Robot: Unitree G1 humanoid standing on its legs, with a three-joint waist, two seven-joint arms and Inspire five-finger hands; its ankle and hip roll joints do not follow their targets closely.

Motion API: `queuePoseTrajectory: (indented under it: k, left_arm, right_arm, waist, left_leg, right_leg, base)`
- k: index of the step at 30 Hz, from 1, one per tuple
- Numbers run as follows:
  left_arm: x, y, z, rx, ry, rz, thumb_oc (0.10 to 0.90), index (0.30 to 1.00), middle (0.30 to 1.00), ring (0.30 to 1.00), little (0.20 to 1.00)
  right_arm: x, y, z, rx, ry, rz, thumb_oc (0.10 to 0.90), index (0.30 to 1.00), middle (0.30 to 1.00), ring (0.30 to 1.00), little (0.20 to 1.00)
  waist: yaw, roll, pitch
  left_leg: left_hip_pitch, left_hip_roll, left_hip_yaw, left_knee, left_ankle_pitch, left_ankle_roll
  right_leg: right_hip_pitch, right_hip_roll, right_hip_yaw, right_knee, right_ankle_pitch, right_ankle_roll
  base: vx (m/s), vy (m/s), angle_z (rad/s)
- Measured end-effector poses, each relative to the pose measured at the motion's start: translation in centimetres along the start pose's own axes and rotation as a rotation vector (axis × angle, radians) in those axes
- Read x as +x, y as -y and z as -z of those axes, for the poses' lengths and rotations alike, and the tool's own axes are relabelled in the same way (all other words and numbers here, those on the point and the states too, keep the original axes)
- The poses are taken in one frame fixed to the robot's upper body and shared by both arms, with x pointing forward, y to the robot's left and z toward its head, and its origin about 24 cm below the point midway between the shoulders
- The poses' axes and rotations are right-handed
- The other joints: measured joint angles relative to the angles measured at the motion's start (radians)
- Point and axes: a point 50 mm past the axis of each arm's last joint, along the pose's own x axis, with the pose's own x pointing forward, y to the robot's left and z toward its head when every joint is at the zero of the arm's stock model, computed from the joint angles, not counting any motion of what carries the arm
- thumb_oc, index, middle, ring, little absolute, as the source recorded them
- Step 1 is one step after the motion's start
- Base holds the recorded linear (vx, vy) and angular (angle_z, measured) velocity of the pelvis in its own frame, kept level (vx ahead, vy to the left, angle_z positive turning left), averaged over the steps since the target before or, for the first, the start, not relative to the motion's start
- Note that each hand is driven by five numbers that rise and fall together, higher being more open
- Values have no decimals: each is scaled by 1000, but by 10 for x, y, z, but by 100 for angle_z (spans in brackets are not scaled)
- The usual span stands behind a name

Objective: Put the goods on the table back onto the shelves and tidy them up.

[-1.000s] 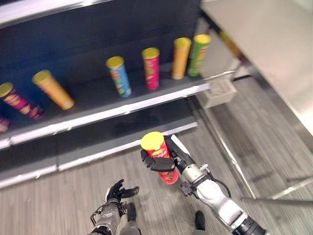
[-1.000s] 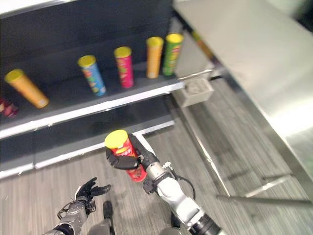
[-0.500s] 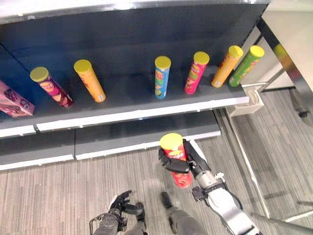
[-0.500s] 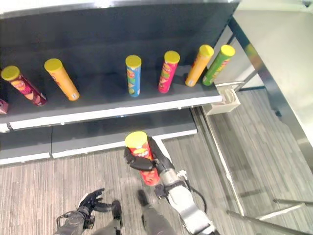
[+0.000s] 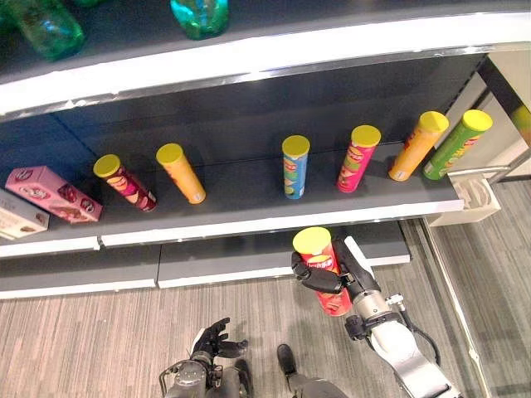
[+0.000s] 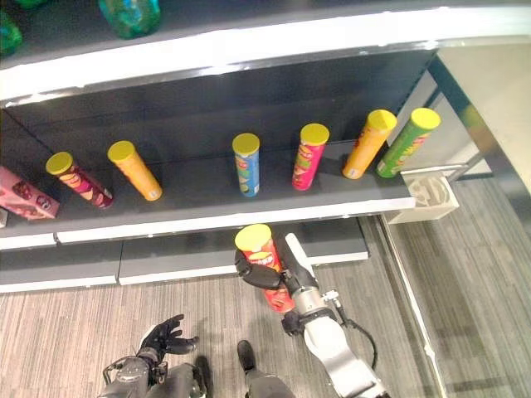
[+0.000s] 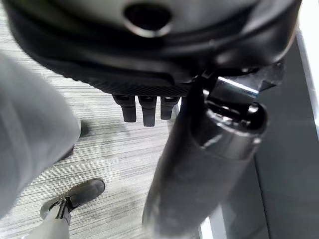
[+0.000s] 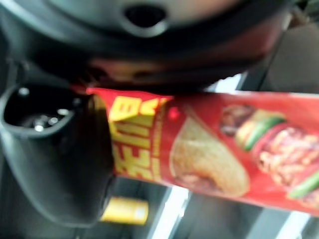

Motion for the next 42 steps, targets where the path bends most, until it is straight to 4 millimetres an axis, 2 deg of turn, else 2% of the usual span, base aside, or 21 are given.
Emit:
queuePoseTrajectory:
  k: [3,5,6,7,8,9,11,12,13,14,16,17,21,23,26,29,32,33,36,39,42]
  left_arm:
    - [0,-1,1,-25,-1,-6,800,900,900,900,900]
    - [1,-1,-8,-35,41,-5,800,900,900,900,900]
    - [0,0,-8,-21,46,2,800,900,900,900,900]
    - [0,1,-7,-20,39,3,800,900,900,900,900]
    - [0,9,-6,-33,34,15,800,900,900,900,900]
    - [-1,15,-4,-27,28,33,800,900,900,900,900]
    - [3,8,-27,12,112,17,800,900,900,900,900]
    - [6,3,-41,22,147,-3,800,900,900,900,900]
    - [9,-2,-48,30,158,-9,800,900,900,900,900]
    - [10,1,-43,31,135,3,800,900,900,900,900]
    - [9,7,-37,15,117,-1,800,900,900,900,900]
    - [8,6,-35,16,114,-5,800,900,900,900,900]
    - [13,-7,-43,55,100,-40,800,900,900,900,900]
    - [18,-23,-54,67,97,-91,800,900,900,900,900]
    - [15,-28,-48,35,88,-129,800,900,900,900,900]
    - [14,-15,-46,-16,102,-109,800,900,900,900,900]
    - [15,-4,-59,-49,160,-81,800,900,900,900,900]
    - [15,-3,-60,-51,170,-77,800,900,900,900,900]
    - [15,-4,-56,-59,158,-83,800,900,900,900,900]
    - [15,-18,-37,-109,66,-163,800,900,900,900,900]
    - [9,-27,-20,-104,23,-201,800,900,900,900,900]
  right_arm:
    - [7,3,-6,-52,38,35,400,300,300,300,300]
    - [12,6,-9,-70,58,53,400,300,300,300,300]
    - [13,4,-10,-81,65,59,400,300,300,300,300]
    - [13,2,-9,-78,60,72,400,300,300,300,300]
    - [12,1,-9,-90,60,78,400,300,300,300,300]
    - [20,-4,-14,-97,85,86,400,300,300,300,300]
    - [23,-11,-20,-81,104,72,400,300,300,300,300]
    - [24,-11,-23,-93,121,72,400,300,300,300,300]
    - [21,-9,-22,-91,114,84,400,300,300,300,300]
    - [17,-6,-20,-87,104,115,400,300,300,300,300]
    - [9,-3,-14,-82,75,144,400,300,300,300,300]
    - [1,-3,-7,-72,40,170,400,300,300,300,300]
    - [2,-6,-14,-48,66,173,400,300,300,300,300]
    - [2,-6,-25,-29,132,169,400,300,300,300,300]
    - [-2,-4,-35,-20,178,165,400,300,300,300,300]
    - [-9,-2,-34,-30,179,158,400,300,300,300,300]
    - [-15,-3,-25,-37,134,147,400,300,300,300,300]
    - [-17,-4,-22,-42,120,133,400,300,300,300,300]
    - [-26,-7,-14,-39,74,113,400,300,300,300,300]
    - [-30,-12,-12,-32,64,89,400,300,300,300,300]
    - [-35,-14,-9,-45,53,58,400,300,300,300,300]
  waist:
    - [21,0,10]
    - [50,-4,23]
    - [45,-1,25]
    - [43,13,28]
    - [34,49,37]
    - [6,106,45]
    - [21,121,51]
    - [45,123,52]
    - [52,123,53]
    - [47,116,56]
    - [32,101,55]
    - [23,62,52]
    - [36,27,54]
    - [24,16,51]
    - [25,-10,51]
    - [-3,-20,46]
    - [-20,-50,34]
    - [-24,-50,34]
    - [-40,-48,31]
    - [-58,-54,11]
    - [-46,-55,1]
  left_leg:
    - [-17,17,-97,-195,79,-35]
    - [-41,13,-96,-233,133,-27]
    - [-42,1,5,-235,163,1]
    - [-26,-8,53,-235,198,38]
    - [17,-32,92,-236,223,81]
    - [73,-86,174,-234,213,129]
    - [71,-127,165,-233,174,192]
    - [63,-131,162,-232,163,206]
    - [55,-131,149,-232,164,206]
    - [52,-136,112,-232,165,202]
    - [56,-156,87,-232,168,197]
    - [56,-178,57,-232,169,196]
    - [51,-178,65,-232,164,189]
    - [54,-160,85,-232,159,175]
    - [72,-114,149,-233,174,156]
    - [81,-80,149,-234,185,139]
    - [72,-61,150,-238,168,84]
    - [70,-53,149,-239,167,83]
    - [73,-40,153,-239,164,78]
    - [77,-30,153,-238,167,76]
    - [91,-2,124,-232,210,50]
  right_leg:
    - [7,2,37,0,-17,27]
    - [26,-7,47,0,-25,38]
    - [61,-35,47,-1,-70,81]
    - [88,-55,61,-1,-84,99]
    - [119,-91,80,0,-108,136]
    - [91,-153,100,46,-143,180]
    - [-76,-185,71,257,-224,228]
    - [-116,-204,66,174,-227,235]
    - [-123,-214,60,88,-203,256]
    - [-125,-222,56,-17,-121,260]
    - [-115,-230,57,-16,-60,256]
    - [-103,-241,63,-15,-13,254]
    - [-123,-278,97,-15,39,297]
    - [-119,-271,144,-10,22,329]
    - [-121,-223,136,-7,20,330]
    - [-114,-191,110,-7,12,314]
    - [-121,-172,97,-7,-34,210]
    - [-122,-165,95,-7,-28,202]
    - [-112,-155,82,-7,-28,196]
    - [-112,-143,97,-5,-22,191]
    - [-96,-100,79,18,-27,181]
  base:
    - [218,184,-41]
    - [340,240,-37]
    - [501,521,-43]
    - [361,518,-45]
    - [285,456,-120]
    - [160,265,-147]
    - [46,64,-153]
    - [20,-58,-109]
    - [19,-57,-66]
    - [-2,-47,5]
    - [13,-38,58]
    - [38,-22,63]
    - [35,-28,37]
    - [38,-26,8]
    - [14,-19,-41]
    - [-2,-10,-12]
    - [-25,-29,-1]
    - [-33,-51,7]
    - [-42,-36,13]
    - [-116,-157,-7]
    - [-161,-226,7]
